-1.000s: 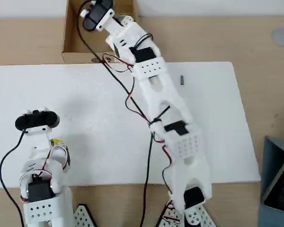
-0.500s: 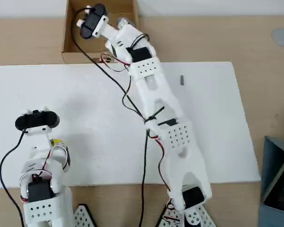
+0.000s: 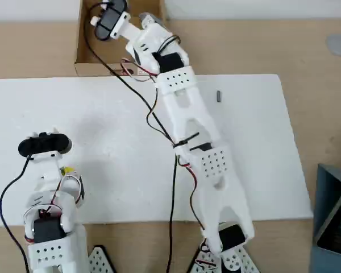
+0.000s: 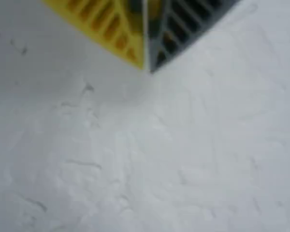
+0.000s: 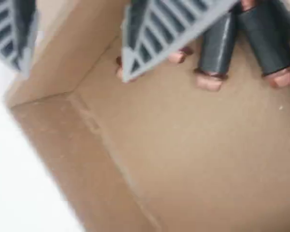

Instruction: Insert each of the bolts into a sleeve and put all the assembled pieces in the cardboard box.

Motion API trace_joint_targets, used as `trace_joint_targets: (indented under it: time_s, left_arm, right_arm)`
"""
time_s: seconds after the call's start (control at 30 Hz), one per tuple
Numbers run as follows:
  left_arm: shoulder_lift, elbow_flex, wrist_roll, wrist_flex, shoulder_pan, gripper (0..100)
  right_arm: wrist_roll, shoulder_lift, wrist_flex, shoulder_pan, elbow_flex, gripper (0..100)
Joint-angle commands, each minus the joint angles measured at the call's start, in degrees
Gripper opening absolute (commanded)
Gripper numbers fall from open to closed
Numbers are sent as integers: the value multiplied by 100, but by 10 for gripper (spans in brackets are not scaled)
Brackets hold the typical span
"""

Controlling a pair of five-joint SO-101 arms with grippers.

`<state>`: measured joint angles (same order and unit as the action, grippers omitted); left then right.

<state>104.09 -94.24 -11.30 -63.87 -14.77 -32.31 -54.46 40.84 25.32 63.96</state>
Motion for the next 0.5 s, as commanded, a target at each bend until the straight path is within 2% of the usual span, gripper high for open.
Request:
trace_joint_targets:
  time_s: [0.0, 0.13, 0.33, 0.47]
  left_arm:
    - [31, 26, -18, 97, -53, 4]
    - [31, 26, -26, 97, -53, 4]
    - [31, 26, -26, 97, -18, 5]
    - [31, 26, -26, 97, -18, 5]
  right_arm:
    - [-18, 84, 519, 4, 822, 137]
    - [-9, 84, 1213, -22, 1631, 5]
    - [-9, 84, 2514, -22, 3108, 9]
    - [18, 462, 3077, -127, 3169, 9]
